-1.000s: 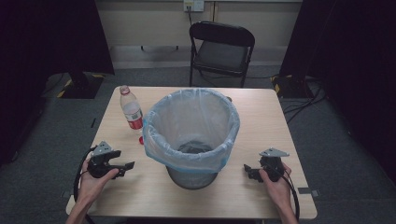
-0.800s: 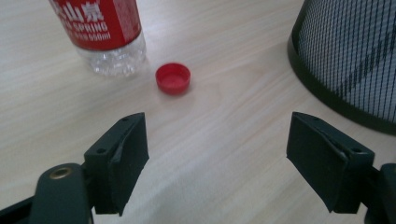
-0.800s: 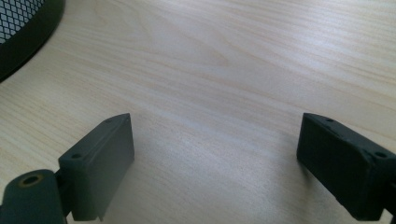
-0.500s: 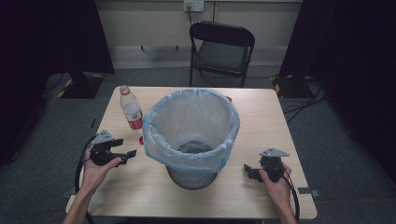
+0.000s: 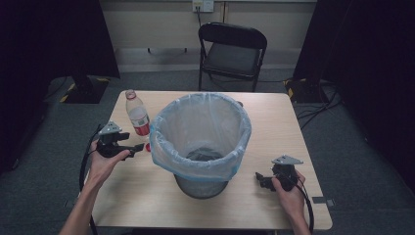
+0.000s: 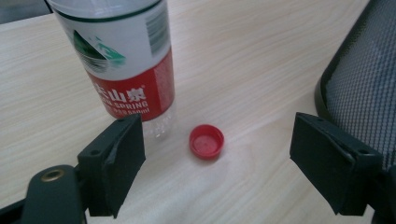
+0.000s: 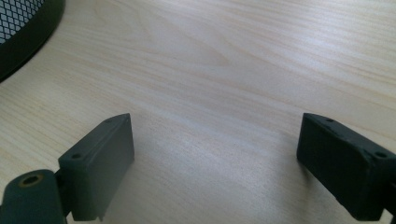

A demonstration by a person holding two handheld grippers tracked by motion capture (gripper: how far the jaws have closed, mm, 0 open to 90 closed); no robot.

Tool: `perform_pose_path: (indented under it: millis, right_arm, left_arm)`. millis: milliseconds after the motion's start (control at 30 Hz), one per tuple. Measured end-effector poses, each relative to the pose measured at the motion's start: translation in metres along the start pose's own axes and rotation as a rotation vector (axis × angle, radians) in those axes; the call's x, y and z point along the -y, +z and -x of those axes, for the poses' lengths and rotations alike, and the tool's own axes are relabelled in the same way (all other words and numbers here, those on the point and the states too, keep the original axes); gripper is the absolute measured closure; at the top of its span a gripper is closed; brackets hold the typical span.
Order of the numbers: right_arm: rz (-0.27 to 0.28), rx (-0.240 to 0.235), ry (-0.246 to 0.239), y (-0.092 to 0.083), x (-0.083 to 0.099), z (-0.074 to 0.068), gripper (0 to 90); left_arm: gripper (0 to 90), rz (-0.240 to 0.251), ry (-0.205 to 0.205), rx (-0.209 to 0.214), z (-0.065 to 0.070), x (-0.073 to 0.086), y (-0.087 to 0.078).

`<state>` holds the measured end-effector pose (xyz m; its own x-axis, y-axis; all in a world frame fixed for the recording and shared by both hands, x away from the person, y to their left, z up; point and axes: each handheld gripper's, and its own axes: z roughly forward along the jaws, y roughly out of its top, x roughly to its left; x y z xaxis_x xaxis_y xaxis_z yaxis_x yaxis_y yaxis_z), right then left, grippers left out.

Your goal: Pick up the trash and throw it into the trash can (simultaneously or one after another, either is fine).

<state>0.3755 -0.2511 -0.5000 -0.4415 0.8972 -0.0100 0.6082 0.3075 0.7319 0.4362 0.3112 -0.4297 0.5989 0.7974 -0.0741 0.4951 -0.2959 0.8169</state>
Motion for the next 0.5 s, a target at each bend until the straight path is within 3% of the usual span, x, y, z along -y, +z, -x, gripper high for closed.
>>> perform_pose_path:
  millis: [367, 467, 500]
  right_arm:
    - [0.0, 0.0, 0.0, 0.0, 0.0, 0.0, 10.1]
    - [0.0, 0.0, 0.0, 0.0, 0.0, 0.0, 10.1]
    - [0.0, 0.0, 0.0, 0.0, 0.0, 0.0, 10.1]
  left_arm:
    - [16.6, -0.017, -0.012, -0.017, -0.014, -0.01, 0.013]
    - [16.3, 0.004, -0.005, -0.048, -0.023, -0.017, 0.017]
    - [16.2, -0.012, -0.017, -0.035, -0.027, -0.019, 0.02]
